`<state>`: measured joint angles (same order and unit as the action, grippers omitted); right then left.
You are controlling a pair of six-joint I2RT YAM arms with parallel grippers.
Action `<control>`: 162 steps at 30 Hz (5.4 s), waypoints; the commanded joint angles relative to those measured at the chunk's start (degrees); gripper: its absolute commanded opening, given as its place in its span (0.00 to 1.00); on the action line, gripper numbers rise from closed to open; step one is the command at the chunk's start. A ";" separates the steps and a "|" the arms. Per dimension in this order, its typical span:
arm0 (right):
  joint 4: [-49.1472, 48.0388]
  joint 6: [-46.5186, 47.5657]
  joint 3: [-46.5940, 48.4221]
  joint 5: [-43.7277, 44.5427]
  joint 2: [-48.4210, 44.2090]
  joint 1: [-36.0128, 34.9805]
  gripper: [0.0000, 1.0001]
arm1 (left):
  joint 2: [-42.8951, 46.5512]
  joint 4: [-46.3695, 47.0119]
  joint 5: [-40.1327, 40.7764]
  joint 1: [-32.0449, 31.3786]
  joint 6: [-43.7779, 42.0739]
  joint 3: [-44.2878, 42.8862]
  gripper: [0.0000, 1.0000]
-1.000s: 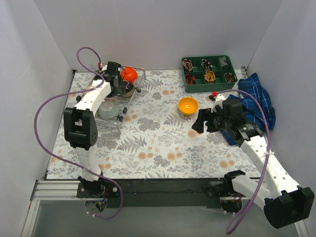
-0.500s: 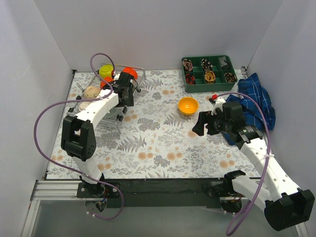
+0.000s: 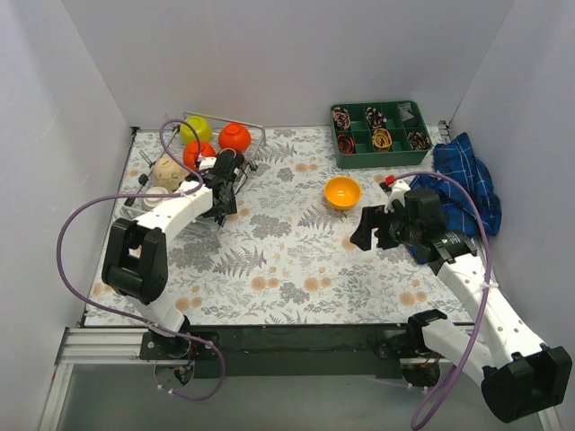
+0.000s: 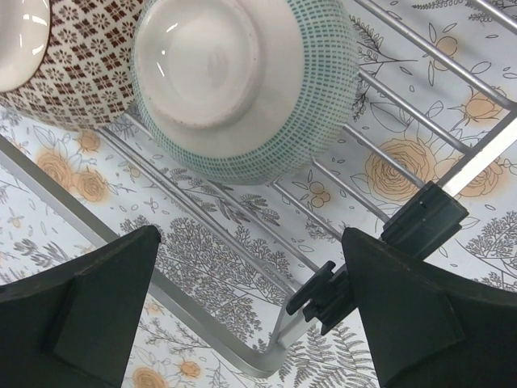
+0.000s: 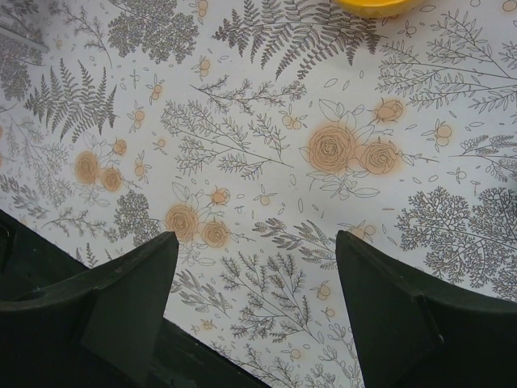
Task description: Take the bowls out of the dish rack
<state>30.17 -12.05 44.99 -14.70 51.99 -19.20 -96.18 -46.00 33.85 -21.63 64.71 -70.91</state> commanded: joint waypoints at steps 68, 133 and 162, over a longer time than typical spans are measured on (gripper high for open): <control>-6.00 3.18 -3.95 -2.44 1.63 -0.13 0.87 | -17.46 -15.96 13.26 -4.21 -4.95 -11.26 0.98; -4.77 3.18 -1.57 -2.70 -0.92 -0.13 0.87 | -16.41 -3.48 5.62 -4.74 -12.15 -19.35 0.48; -4.51 3.79 -1.49 -2.62 0.22 -0.13 0.87 | -2.08 -3.75 3.51 -4.30 2.44 -9.77 0.57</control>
<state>26.02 -8.95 41.47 -17.06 52.25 -19.20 -103.50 -51.35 40.69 -26.00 63.29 -80.23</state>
